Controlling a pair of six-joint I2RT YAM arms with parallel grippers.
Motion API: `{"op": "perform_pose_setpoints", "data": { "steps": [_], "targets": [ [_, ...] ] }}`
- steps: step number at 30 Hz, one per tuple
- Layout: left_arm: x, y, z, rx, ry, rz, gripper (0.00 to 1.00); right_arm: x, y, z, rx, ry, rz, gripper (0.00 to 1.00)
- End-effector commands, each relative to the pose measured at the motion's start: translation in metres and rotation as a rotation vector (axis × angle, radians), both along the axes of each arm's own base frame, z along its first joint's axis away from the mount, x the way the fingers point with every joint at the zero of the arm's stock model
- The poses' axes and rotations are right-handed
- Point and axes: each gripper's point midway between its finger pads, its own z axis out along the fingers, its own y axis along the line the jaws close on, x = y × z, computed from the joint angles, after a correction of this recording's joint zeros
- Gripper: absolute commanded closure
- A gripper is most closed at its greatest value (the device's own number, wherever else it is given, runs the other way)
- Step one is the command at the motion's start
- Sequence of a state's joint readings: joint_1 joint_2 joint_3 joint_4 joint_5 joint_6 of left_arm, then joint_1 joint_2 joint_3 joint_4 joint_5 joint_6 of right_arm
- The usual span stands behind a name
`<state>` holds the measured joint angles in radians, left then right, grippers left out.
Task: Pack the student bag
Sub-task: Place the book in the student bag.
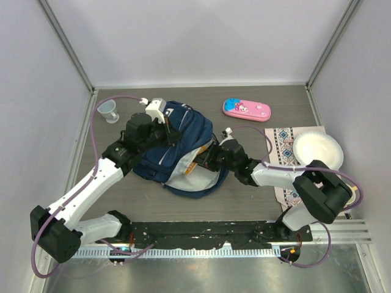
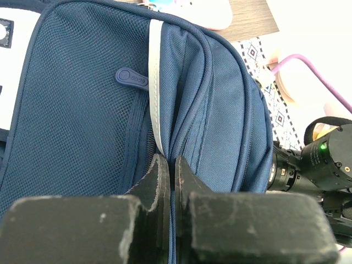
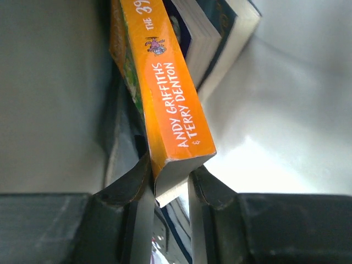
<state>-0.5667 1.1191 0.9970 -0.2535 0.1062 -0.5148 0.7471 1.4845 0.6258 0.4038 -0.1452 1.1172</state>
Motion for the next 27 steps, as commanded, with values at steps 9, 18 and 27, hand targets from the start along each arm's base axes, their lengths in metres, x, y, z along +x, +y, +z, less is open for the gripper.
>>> {"op": "perform_pose_setpoints", "data": {
  "steps": [9, 18, 27],
  "targets": [
    [0.008, -0.014, 0.069, -0.180, -0.178, -0.024, 1.00, 0.073, 0.070, 0.060, 0.341, -0.067, -0.152, 0.94],
    [0.010, -0.016, 0.057, -0.182, -0.153, -0.026, 1.00, 0.051, 0.036, 0.028, 0.108, -0.099, -0.150, 0.42],
    [0.011, -0.017, 0.052, -0.169, -0.145, -0.029, 1.00, 0.029, 0.013, 0.030, -0.021, -0.178, -0.071, 0.21]
  ]
}}
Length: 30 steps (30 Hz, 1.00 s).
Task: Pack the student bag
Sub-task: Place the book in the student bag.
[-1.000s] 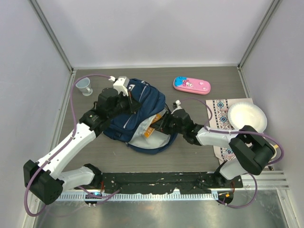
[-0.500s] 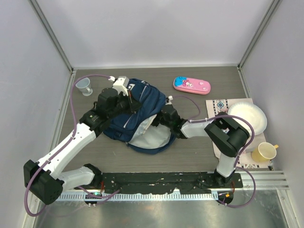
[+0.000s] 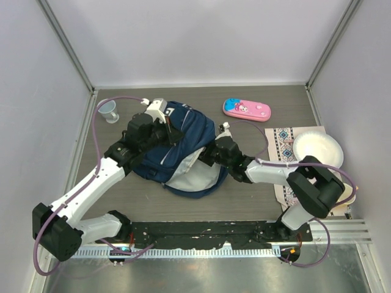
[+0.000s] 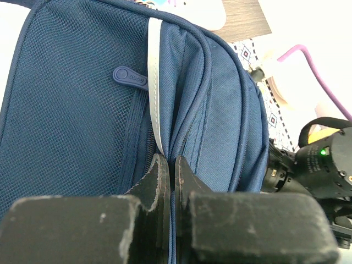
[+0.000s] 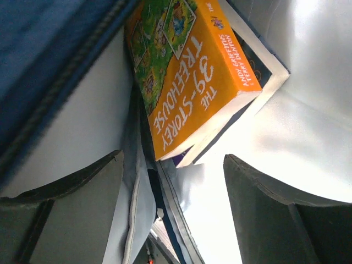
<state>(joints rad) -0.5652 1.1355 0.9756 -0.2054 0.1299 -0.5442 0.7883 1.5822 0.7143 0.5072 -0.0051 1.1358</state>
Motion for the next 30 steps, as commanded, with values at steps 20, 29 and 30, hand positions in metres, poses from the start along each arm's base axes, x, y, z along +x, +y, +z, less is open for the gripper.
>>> {"op": "perform_pose_setpoints", "data": {
  "steps": [20, 29, 30],
  "targets": [
    [-0.002, 0.000, 0.033, -0.059, -0.112, -0.019, 1.00, -0.016, -0.144, -0.002, -0.584, -0.138, -0.258, 0.21],
    [-0.013, -0.007, 0.001, -0.023, -0.015, -0.084, 1.00, 0.007, -0.131, -0.010, -0.660, -0.158, -0.234, 0.37],
    [-0.013, -0.007, -0.001, -0.024, -0.008, -0.086, 1.00, 0.008, -0.130, -0.016, -0.670, -0.150, -0.228, 0.46]
  ]
}}
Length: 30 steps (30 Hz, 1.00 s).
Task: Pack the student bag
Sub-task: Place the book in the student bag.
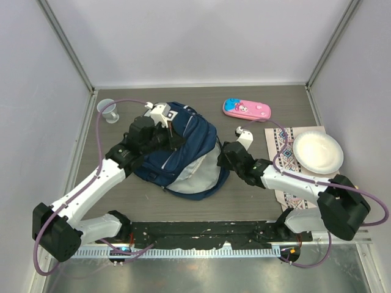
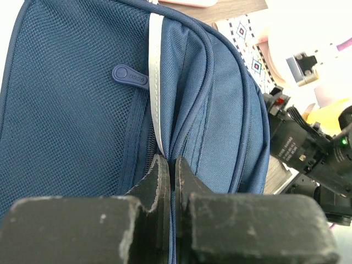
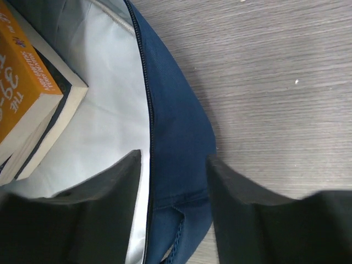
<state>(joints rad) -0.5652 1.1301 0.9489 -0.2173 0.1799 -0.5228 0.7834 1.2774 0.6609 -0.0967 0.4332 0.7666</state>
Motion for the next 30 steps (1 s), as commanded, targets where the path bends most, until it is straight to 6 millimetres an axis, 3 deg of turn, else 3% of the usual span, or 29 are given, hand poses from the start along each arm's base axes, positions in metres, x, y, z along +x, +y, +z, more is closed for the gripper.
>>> {"op": "perform_pose_setpoints", "data": {
  "steps": [1, 6, 11, 15, 16, 17, 19, 22, 25, 28, 30],
  "targets": [
    [-0.003, -0.004, 0.010, -0.040, -0.027, -0.029, 1.00, 0.025, 0.009, 0.018, -0.001, -0.073, -0.013, 0.52],
    [-0.005, -0.005, -0.004, -0.016, 0.010, -0.044, 1.00, 0.029, -0.008, 0.016, -0.006, -0.072, -0.056, 0.87],
    [-0.010, -0.003, -0.028, 0.072, 0.091, -0.068, 1.00, 0.024, -0.021, 0.021, 0.026, -0.079, -0.077, 0.94],
    [-0.020, -0.002, -0.049, 0.122, 0.164, -0.083, 0.97, 0.015, -0.020, 0.010, 0.066, -0.039, -0.072, 0.96],
    [-0.023, -0.004, -0.052, 0.125, 0.173, -0.085, 0.88, 0.012, -0.016, 0.008, 0.086, -0.026, -0.059, 0.96],
    [-0.025, -0.004, -0.057, 0.121, 0.190, -0.081, 0.63, 0.012, -0.013, 0.009, 0.108, -0.031, -0.055, 0.96],
    [-0.027, -0.008, -0.058, 0.113, 0.192, -0.084, 0.39, 0.007, -0.014, 0.001, 0.122, -0.008, -0.054, 0.96],
    [-0.026, -0.005, -0.049, 0.104, 0.162, -0.044, 0.18, 0.007, -0.016, 0.001, 0.124, -0.014, -0.070, 0.96],
    [-0.020, 0.005, -0.034, 0.108, 0.108, 0.013, 0.09, 0.008, -0.022, 0.005, 0.118, -0.022, -0.088, 0.95],
    [-0.017, 0.015, -0.029, 0.127, 0.082, 0.058, 0.07, 0.010, -0.032, 0.008, 0.097, -0.030, -0.117, 0.94],
    [-0.019, 0.022, -0.033, 0.152, 0.099, 0.083, 0.07, 0.012, -0.039, 0.012, 0.091, -0.039, -0.137, 0.87]
  ]
}}
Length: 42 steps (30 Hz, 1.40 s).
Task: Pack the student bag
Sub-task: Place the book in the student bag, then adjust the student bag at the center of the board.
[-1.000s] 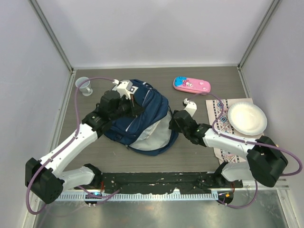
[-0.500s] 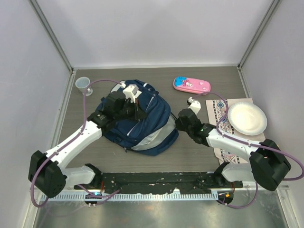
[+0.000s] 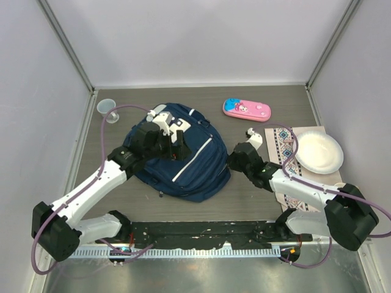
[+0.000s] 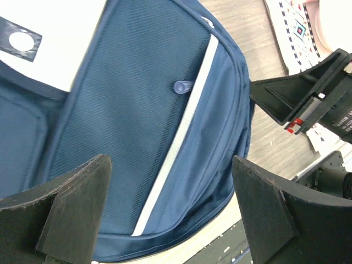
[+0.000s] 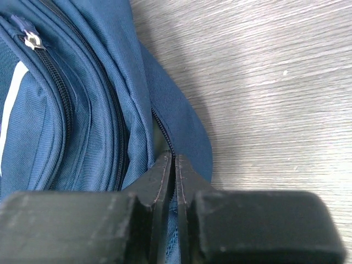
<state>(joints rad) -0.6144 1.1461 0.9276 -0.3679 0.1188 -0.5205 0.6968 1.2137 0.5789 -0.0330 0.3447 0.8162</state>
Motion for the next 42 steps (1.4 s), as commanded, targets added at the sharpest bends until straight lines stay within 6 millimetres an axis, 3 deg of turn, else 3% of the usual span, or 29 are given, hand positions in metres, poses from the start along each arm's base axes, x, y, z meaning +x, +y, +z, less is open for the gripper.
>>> {"op": "perform_pose_setpoints", "data": {
  "steps": [1, 4, 8, 10, 17, 21, 25, 27, 29, 30, 31, 34, 40, 42],
  "targets": [
    [0.006, 0.025, 0.008, 0.056, -0.038, 0.127, 0.07, 0.010, -0.029, 0.016, -0.028, -0.045, -0.107, 0.74],
    [0.002, 0.044, -0.007, 0.089, 0.005, 0.238, 0.06, 0.008, -0.037, 0.022, -0.009, -0.046, -0.122, 0.48],
    [-0.004, 0.076, -0.010, 0.094, -0.009, 0.398, 0.00, -0.001, -0.037, 0.033, 0.085, -0.054, -0.117, 0.32],
    [-0.010, 0.085, -0.018, 0.094, 0.010, 0.443, 0.00, -0.008, -0.023, 0.039, 0.165, -0.049, -0.054, 0.28],
    [-0.032, 0.111, -0.031, 0.087, 0.052, 0.552, 0.00, -0.036, 0.025, 0.034, 0.402, 0.066, 0.118, 0.26],
    [-0.046, 0.120, -0.043, 0.069, 0.087, 0.587, 0.00, -0.038, 0.030, 0.020, 0.406, 0.100, 0.115, 0.26],
    [-0.059, 0.124, -0.057, 0.046, 0.127, 0.604, 0.00, -0.027, 0.033, 0.016, 0.387, 0.098, 0.105, 0.25],
    [-0.065, 0.124, -0.065, 0.032, 0.139, 0.601, 0.00, -0.017, 0.037, 0.020, 0.381, 0.084, 0.111, 0.27],
    [-0.067, 0.122, -0.064, -0.009, 0.135, 0.599, 0.00, -0.004, 0.039, 0.021, 0.365, 0.070, 0.102, 0.36],
    [-0.068, 0.122, -0.067, -0.011, 0.139, 0.597, 0.00, 0.000, 0.039, 0.022, 0.360, 0.063, 0.103, 0.42],
    [-0.067, 0.120, -0.067, -0.030, 0.138, 0.599, 0.00, 0.006, 0.038, 0.017, 0.347, 0.075, 0.092, 0.55],
    [-0.068, 0.113, -0.074, -0.056, 0.158, 0.580, 0.00, 0.032, 0.030, 0.025, 0.332, 0.045, 0.058, 0.77],
    [-0.065, 0.100, -0.078, -0.134, 0.161, 0.554, 0.00, 0.084, 0.001, 0.040, 0.278, -0.024, -0.010, 0.83],
    [-0.062, 0.096, -0.081, -0.153, 0.153, 0.545, 0.00, 0.096, 0.002, 0.045, 0.276, -0.028, -0.002, 0.82]
  ]
}}
